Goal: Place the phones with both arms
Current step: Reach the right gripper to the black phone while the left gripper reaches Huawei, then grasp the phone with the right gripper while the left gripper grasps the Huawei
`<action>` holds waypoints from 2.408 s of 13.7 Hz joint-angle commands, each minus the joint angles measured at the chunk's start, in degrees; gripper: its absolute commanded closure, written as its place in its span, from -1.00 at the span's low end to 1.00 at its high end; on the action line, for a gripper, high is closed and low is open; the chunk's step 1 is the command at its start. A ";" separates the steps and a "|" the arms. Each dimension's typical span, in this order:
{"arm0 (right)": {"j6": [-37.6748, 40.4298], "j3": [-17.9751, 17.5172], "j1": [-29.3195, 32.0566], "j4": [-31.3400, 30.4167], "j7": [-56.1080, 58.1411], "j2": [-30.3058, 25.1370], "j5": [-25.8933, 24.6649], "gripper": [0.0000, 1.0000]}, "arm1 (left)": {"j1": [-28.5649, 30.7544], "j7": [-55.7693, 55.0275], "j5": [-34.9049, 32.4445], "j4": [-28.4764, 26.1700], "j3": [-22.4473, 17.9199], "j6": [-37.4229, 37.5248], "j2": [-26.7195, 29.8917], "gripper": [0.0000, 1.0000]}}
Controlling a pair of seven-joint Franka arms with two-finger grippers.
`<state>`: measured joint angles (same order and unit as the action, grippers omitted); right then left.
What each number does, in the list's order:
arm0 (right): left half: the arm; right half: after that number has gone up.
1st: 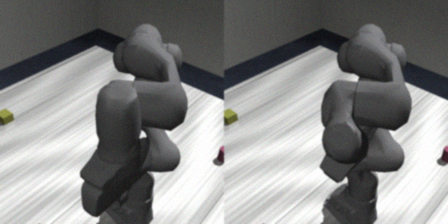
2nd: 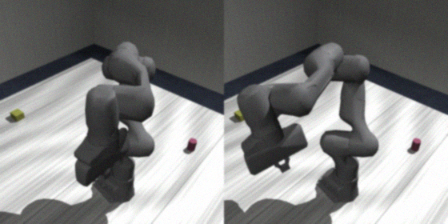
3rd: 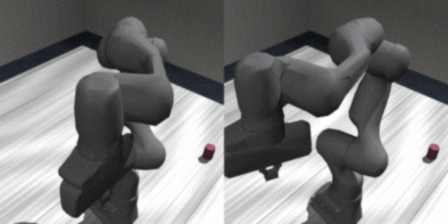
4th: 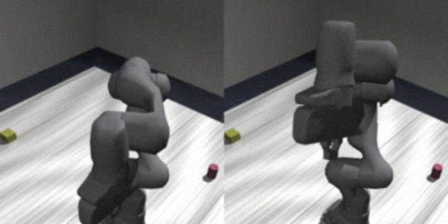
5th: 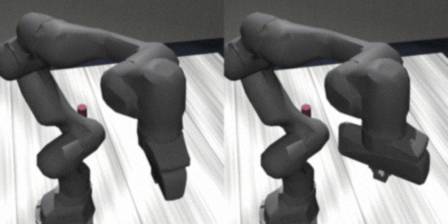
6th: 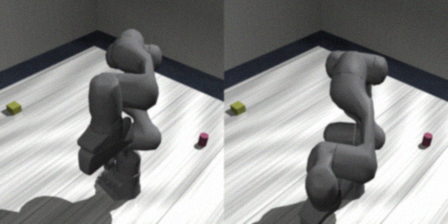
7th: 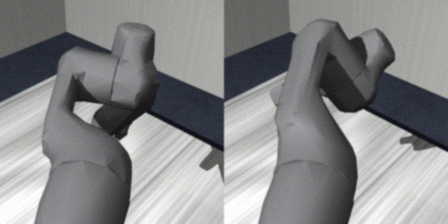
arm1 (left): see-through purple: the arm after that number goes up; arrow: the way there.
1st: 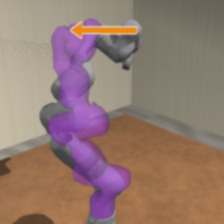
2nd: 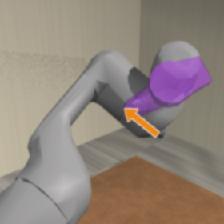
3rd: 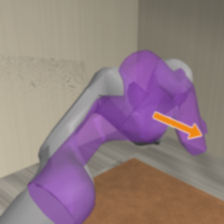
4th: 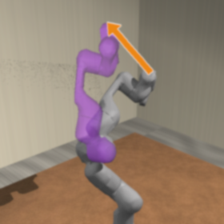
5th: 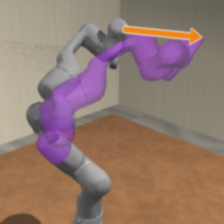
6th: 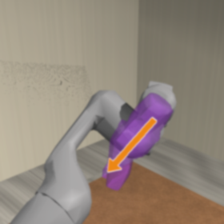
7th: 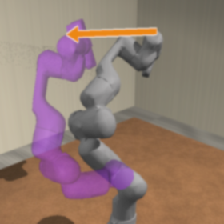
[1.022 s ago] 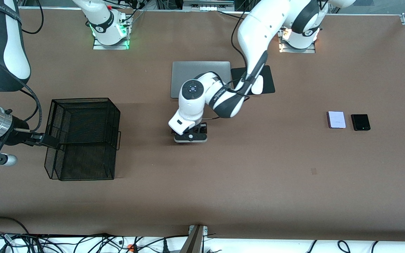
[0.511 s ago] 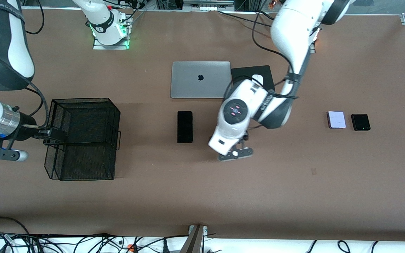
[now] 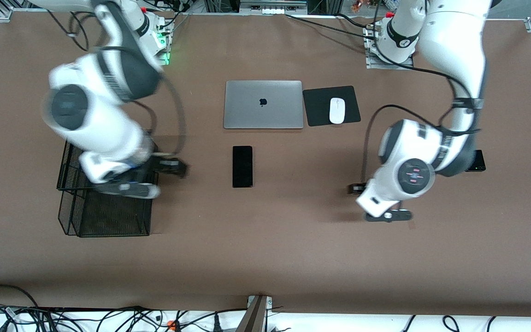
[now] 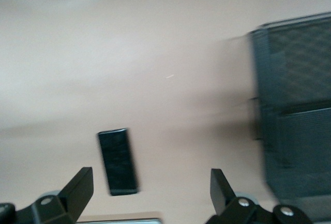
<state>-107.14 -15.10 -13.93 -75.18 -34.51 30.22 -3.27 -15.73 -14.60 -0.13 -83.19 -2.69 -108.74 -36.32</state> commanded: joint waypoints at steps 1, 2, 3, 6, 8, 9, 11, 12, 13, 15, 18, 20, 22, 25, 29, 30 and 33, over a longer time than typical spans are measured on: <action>-5.25 0.59 -4.34 0.30 -1.79 5.71 -0.34 -1.00 | 5.52 8.33 -3.20 -6.71 0.76 -0.24 5.03 -1.00; -5.88 0.59 -4.87 0.13 -1.88 7.38 -0.42 -1.00 | 7.45 11.84 -4.17 -7.33 0.76 -0.33 5.12 -1.00; -5.71 0.59 -5.40 -0.05 -1.88 8.96 -0.43 -1.00 | 9.13 14.74 -5.57 -8.12 0.76 -0.42 5.29 -1.00; -7.37 0.59 -7.51 -3.12 -1.88 11.43 -0.60 -1.00 | 14.31 22.92 -7.95 -9.27 0.76 -1.03 5.30 -1.00; -12.18 0.68 -8.48 -7.85 -2.32 11.79 -0.51 -1.00 | 17.31 27.15 -8.13 -11.71 0.85 -2.51 6.43 -1.00; -15.87 0.68 -8.83 -10.22 -2.84 11.70 -0.51 -1.00 | 18.62 27.43 -8.13 -15.12 0.76 -5.83 8.00 -1.00; -23.16 0.94 -11.54 -12.79 -7.13 11.96 -0.60 -1.00 | 20.73 27.43 -8.13 -23.73 0.85 -14.79 10.91 -1.00; -25.11 1.64 -12.43 -13.06 -7.59 12.92 -0.69 -1.00 | 21.35 27.43 -8.13 -27.69 0.85 -19.18 11.88 -1.00; -25.74 2.26 -13.05 -13.15 -7.51 13.37 -1.39 -1.00 | 22.14 27.43 -8.13 -31.21 0.85 -23.14 12.67 -1.00; -25.75 2.53 -13.14 -13.50 -7.07 13.90 -6.55 -1.00 | 23.20 27.43 -8.13 -36.58 0.85 -28.17 14.08 -1.00; -25.92 2.53 -13.23 -13.67 -6.98 15.13 -9.21 -1.00 | 23.73 27.78 -8.13 -43.27 0.85 -32.50 17.24 -1.00; -26.53 2.53 -14.10 -13.76 -7.06 15.83 -9.21 -1.00 | 24.78 27.78 -8.13 -44.42 0.85 -32.59 18.21 -1.00; -28.11 2.53 -14.55 -13.94 -7.15 16.45 -9.21 -1.00 | 26.54 28.22 -8.22 -45.56 0.94 -34.42 18.48 -1.00; -28.21 2.53 -14.64 -14.11 -7.15 16.89 -9.48 -1.00 | 28.82 29.19 -8.13 -47.58 1.20 -38.89 18.22 -1.00; -28.03 2.61 -14.37 -14.64 -7.41 16.89 -12.64 0.21 | 29.53 28.31 -7.25 -48.90 1.37 -40.67 18.04 -1.00; -27.94 2.61 -14.37 -14.64 -7.42 16.80 -12.56 0.99 | 29.53 27.96 -7.25 -49.60 1.46 -41.63 18.13 -1.00; -27.50 3.05 -13.94 -14.38 -11.63 14.53 -12.12 1.00 | 29.62 27.69 -7.17 -49.70 1.99 -41.73 17.60 -1.00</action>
<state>-134.45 -12.47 -28.37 -88.62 -43.22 47.16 -14.22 12.93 13.72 -6.97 -131.62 -1.88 -149.60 -19.63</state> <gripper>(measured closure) 0.203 0.000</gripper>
